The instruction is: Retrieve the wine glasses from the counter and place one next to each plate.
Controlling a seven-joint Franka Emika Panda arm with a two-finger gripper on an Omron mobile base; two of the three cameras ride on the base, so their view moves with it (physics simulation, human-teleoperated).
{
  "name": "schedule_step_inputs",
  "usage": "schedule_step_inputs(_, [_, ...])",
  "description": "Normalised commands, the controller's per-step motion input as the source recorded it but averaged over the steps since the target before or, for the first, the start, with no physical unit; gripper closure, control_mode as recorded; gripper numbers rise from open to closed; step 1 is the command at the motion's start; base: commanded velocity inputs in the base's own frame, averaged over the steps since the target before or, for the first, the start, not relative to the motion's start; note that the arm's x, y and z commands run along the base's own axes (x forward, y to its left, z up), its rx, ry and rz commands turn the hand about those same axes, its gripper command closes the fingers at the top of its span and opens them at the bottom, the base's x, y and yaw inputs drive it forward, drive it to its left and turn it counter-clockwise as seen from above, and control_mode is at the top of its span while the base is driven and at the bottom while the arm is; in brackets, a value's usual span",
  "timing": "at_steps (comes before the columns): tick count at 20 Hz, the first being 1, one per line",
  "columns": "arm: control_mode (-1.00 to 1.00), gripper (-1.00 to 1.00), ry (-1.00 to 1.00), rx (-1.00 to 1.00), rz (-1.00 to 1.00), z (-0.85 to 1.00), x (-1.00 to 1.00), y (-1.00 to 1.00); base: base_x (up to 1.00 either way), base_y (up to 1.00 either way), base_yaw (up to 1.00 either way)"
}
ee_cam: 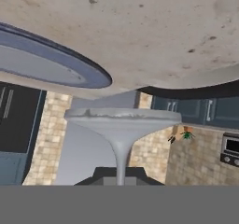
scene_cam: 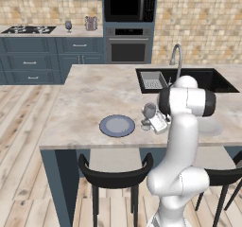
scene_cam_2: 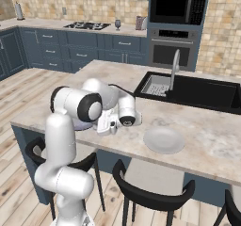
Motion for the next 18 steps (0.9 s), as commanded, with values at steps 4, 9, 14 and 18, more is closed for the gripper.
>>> schedule_step_inputs(4, [-1.0, 1.0, 0.0, 0.0, 0.01, -0.28, 0.32, 0.0, 0.0, 0.0, 0.0])
schedule_step_inputs(9, [-1.0, 1.0, 0.0, 0.0, 0.0, -0.19, 0.39, 0.0, 0.0, 0.0, 0.0])
schedule_step_inputs(14, [-1.0, 1.0, 0.0, 0.0, 0.0, -0.11, 0.35, 0.0, 0.0, 0.0, 0.0])
schedule_step_inputs(18, [-1.0, 1.0, 0.0, 0.0, 0.01, -0.15, 0.26, 0.0, 0.0, 0.0, 0.0])
